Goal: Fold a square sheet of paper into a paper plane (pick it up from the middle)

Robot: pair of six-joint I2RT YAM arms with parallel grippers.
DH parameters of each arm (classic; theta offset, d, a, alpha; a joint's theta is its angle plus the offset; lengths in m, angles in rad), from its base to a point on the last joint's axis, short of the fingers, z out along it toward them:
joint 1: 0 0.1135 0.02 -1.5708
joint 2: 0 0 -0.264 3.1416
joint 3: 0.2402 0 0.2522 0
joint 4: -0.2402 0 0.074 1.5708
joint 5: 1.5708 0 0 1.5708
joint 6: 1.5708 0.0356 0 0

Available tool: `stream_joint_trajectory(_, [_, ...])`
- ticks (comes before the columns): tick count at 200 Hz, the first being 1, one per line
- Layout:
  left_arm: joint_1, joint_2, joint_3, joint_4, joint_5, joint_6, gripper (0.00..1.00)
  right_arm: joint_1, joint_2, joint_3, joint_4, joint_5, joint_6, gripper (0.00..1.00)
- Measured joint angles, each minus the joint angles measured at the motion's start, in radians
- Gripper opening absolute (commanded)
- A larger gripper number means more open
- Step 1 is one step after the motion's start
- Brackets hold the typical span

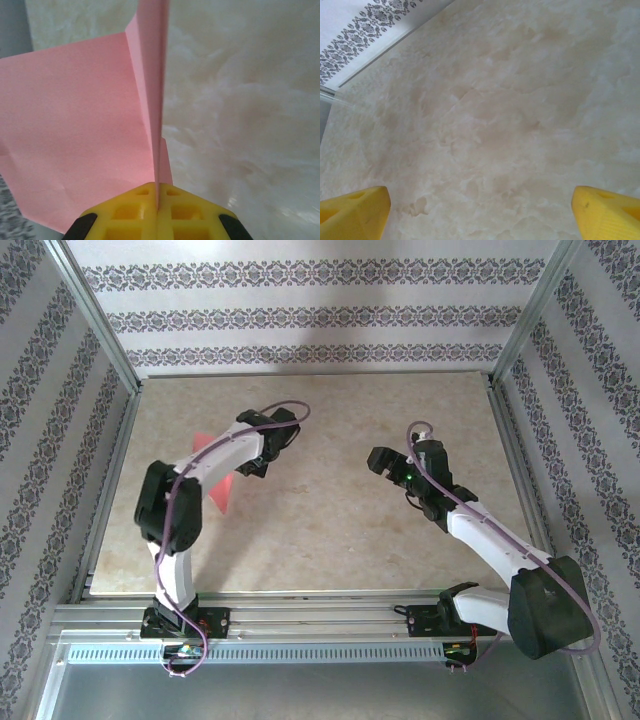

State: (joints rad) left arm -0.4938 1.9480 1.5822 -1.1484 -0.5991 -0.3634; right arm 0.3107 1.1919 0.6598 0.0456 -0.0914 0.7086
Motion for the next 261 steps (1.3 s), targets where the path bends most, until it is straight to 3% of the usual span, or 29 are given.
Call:
stream_joint_trajectory(37, [-0.034,0.180,0.054,-0.026,-0.114,-0.011,0.04,-0.002,0.000,-0.016,-0.005,-0.006,0.013,0.93])
stream_joint_trajectory(77, [-0.094,0.283,0.082,-0.015,-0.106,-0.027,0.06,-0.008,-0.002,-0.029,-0.005,-0.011,0.026,0.93])
stream_joint_trajectory(128, [-0.155,0.345,0.113,0.027,-0.026,-0.052,0.19,-0.018,-0.027,-0.039,-0.004,-0.014,0.029,0.93])
stream_joint_trajectory(179, [-0.159,0.328,0.113,0.034,0.034,-0.064,0.36,-0.021,-0.036,-0.048,-0.005,-0.014,0.031,0.93])
stream_joint_trajectory(207, [-0.174,0.267,0.111,0.063,0.192,-0.071,0.45,-0.021,-0.036,-0.048,-0.005,-0.014,0.043,0.93])
stream_joint_trajectory(261, [-0.224,-0.066,-0.091,0.319,0.708,-0.120,0.62,-0.034,-0.019,-0.060,0.005,-0.059,0.056,0.94])
